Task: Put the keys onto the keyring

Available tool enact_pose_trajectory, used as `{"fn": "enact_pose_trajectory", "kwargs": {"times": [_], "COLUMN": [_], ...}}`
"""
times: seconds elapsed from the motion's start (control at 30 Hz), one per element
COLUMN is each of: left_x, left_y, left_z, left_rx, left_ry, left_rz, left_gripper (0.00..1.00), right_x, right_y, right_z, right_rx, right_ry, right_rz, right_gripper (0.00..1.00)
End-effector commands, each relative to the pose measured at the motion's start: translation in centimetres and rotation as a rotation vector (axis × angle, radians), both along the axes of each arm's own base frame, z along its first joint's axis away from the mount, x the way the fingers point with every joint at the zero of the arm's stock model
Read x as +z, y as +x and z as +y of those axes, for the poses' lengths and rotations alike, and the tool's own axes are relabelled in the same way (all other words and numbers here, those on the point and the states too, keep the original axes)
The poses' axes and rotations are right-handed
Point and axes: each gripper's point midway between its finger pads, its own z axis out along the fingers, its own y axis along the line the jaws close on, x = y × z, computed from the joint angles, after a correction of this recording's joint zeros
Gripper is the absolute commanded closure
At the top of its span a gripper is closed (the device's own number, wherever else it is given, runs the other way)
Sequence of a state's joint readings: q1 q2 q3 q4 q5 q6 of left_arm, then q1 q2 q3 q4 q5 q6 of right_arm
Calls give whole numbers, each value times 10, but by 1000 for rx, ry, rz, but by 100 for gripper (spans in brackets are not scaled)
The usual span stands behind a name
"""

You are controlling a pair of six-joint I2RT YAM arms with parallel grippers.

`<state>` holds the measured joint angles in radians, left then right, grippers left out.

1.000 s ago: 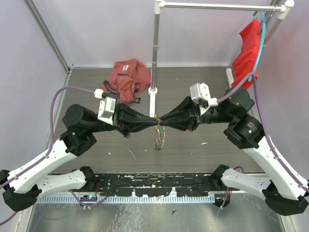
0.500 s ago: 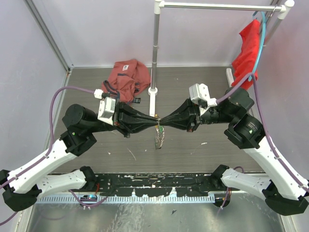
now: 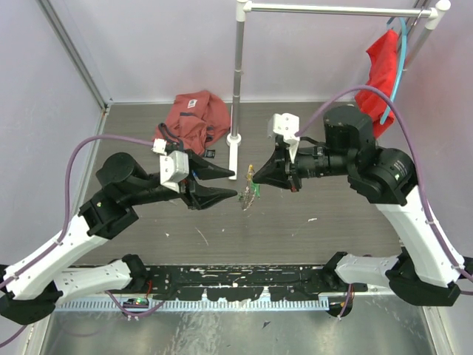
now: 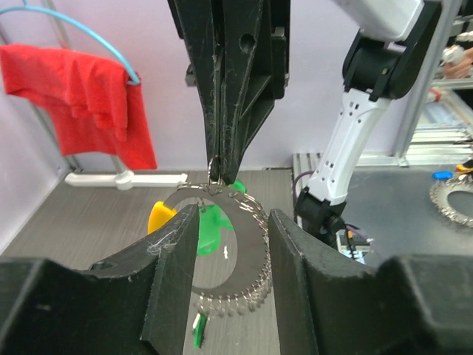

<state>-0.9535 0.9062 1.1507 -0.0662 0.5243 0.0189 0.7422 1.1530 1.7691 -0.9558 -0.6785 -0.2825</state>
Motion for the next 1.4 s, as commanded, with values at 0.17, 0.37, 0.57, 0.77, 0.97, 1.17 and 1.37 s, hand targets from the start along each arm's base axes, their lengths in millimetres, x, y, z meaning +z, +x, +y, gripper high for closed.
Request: {"fn": "enact_pose_trajectory", "kwargs": {"times": [0.17,0.37,0.57,0.77,0.97,1.17,1.37], "left_x": [-18,-29,-35,-39,-41,-38,-37], "left_y": [19,18,18,18,15,7,3], "left_z": [-9,-19,-25,-30,-32,-33,-32], "left_rx": [65,22,0,-21,-46,-89,-106], "left_ry": [79,109,129,145,153,149,146], "left_rz": [17,24,34,46,49,56,62], "left_gripper": [51,51,52,54,65,74,94], "right_x": [-32,-40,-39,-36,-37,-36,-31], "right_y": [15,7,1,-4,-6,-8,-7], "right_z": [-19,-7,-4,-1,2,6,7], "right_rx": [-159,-133,-106,-74,-57,-41,-40], "right_ry": [-240,-280,-274,-251,-249,-228,-210], "right_rz": [62,81,74,61,67,52,35], "right_gripper": [99,99,99,99,99,99,99]}}
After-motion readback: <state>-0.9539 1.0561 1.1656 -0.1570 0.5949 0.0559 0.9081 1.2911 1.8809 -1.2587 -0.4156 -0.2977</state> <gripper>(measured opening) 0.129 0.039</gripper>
